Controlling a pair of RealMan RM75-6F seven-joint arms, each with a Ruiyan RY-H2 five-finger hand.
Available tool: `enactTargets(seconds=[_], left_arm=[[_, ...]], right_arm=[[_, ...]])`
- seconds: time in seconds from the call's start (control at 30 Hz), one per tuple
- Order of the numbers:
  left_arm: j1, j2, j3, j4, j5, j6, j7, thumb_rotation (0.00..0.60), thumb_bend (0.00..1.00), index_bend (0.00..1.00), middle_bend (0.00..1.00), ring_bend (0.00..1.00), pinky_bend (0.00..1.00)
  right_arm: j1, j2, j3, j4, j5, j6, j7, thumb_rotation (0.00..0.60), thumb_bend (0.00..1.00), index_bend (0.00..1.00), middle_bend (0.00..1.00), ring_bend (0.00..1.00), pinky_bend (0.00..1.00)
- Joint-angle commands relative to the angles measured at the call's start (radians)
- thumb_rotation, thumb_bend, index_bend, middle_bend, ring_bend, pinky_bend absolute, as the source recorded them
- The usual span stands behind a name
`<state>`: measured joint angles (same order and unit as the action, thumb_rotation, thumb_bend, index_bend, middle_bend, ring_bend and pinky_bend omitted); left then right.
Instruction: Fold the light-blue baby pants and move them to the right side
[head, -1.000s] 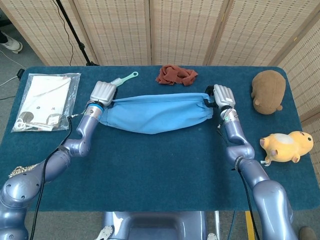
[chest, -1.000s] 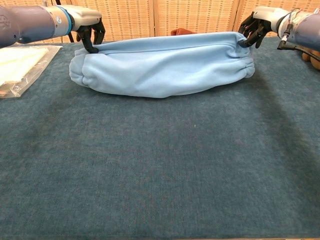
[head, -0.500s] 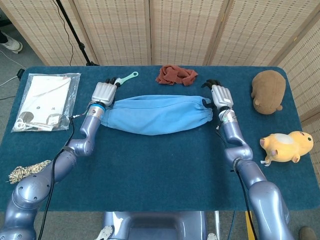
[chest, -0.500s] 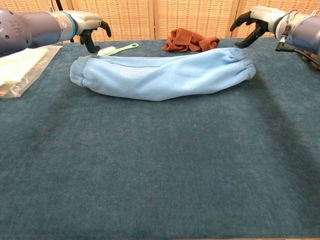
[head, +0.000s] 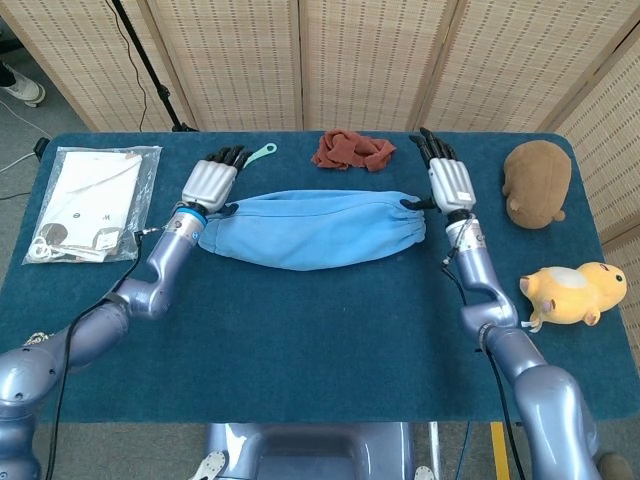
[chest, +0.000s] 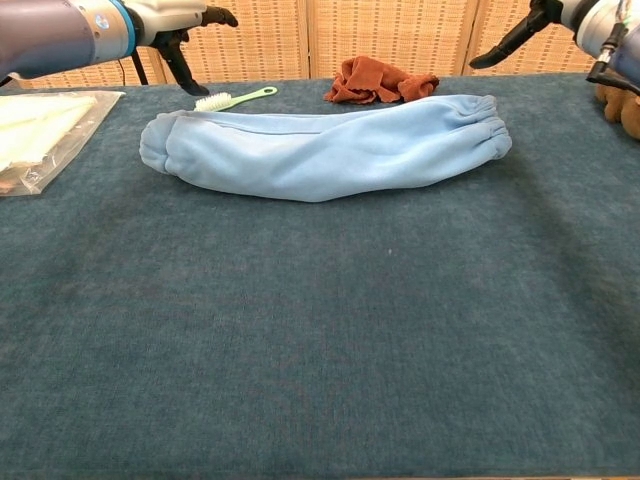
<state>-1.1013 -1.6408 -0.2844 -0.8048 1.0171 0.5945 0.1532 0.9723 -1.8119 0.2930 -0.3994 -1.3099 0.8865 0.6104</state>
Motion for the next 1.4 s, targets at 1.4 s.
enactTargets(seconds=[1.4], left_arm=[[0.3,-0.007,0.39,0.222,0.749,0.605,-0.52,0.6,0.21,0.17,0.0,0.01,0.15]], right_arm=[[-0.691,0.5,-0.171,-0.914,-0.097,0.577,-0.097,0.6,0.0,0.02,0.0,0.0,0.01]])
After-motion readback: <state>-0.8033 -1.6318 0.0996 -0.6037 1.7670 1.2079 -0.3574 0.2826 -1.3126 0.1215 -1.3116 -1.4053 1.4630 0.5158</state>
